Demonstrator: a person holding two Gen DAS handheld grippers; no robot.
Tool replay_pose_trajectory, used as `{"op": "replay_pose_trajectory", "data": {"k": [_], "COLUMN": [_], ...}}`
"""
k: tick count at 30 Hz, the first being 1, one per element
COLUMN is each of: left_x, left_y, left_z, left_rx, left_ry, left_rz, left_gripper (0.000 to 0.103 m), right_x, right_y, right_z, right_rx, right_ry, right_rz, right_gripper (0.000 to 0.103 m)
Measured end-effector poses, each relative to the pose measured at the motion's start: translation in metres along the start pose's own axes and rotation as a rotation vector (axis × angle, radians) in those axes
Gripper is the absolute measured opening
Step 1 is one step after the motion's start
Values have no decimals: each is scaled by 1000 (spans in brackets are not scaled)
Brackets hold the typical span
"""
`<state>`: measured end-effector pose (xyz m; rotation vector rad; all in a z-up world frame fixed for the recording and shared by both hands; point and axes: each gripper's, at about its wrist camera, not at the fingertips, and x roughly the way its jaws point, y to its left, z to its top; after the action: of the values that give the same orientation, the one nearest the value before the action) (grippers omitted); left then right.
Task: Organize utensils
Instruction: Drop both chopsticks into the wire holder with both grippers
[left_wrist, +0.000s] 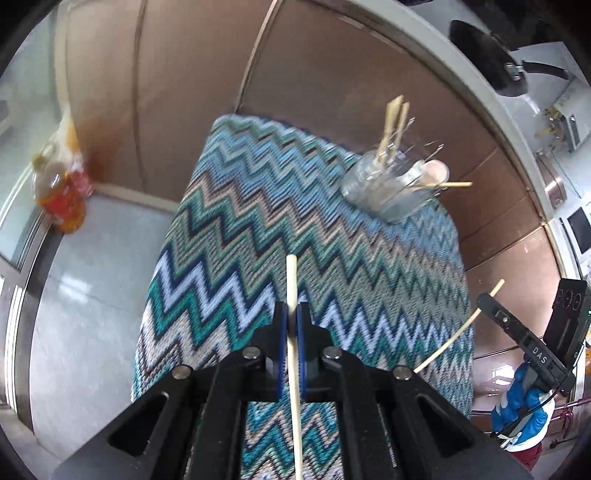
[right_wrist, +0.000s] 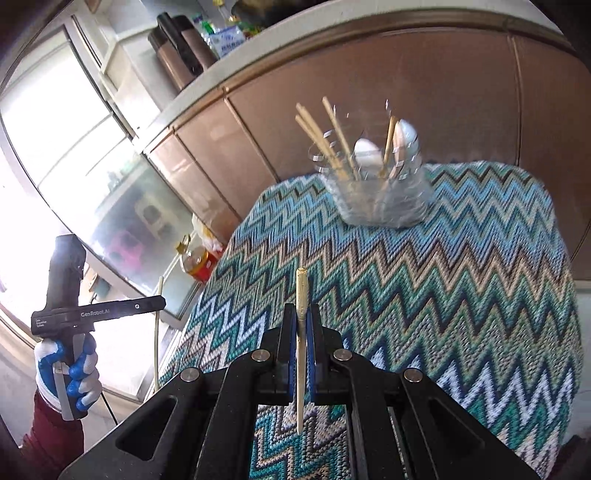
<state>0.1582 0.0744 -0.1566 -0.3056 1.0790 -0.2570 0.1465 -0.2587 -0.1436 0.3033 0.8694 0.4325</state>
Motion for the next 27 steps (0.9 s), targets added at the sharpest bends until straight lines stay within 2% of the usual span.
{"op": "replay_pose_trajectory", "data": {"k": [9, 12, 17, 22, 24, 27], "left_x": [-15, -24, -42, -41, -35, -19], "left_y": [-51, -69, -103, -132, -142, -158], "left_z": [40, 63, 108, 151, 165, 178], "left_rx": [85, 98, 124, 117, 121, 140], "left_ry": [-101, -164, -330, -492, -559, -688], "left_rz": [-67, -114, -168, -205, -191, -121], "left_gripper": [4, 4, 4, 4, 4, 4], "right_x": [-25, -38, -58, -55, -47, -29], "right_y": [0, 3, 12, 14, 11, 6], "right_z": [41, 67, 113, 157, 171, 188], "right_rx": [0, -12, -55, -96, -110, -138], "right_ry": [-113, -184, -323, -417, -432, -450], "right_rz": [42, 53, 30, -10, -20, -54], "right_gripper": [5, 5, 5, 5, 5, 5]}}
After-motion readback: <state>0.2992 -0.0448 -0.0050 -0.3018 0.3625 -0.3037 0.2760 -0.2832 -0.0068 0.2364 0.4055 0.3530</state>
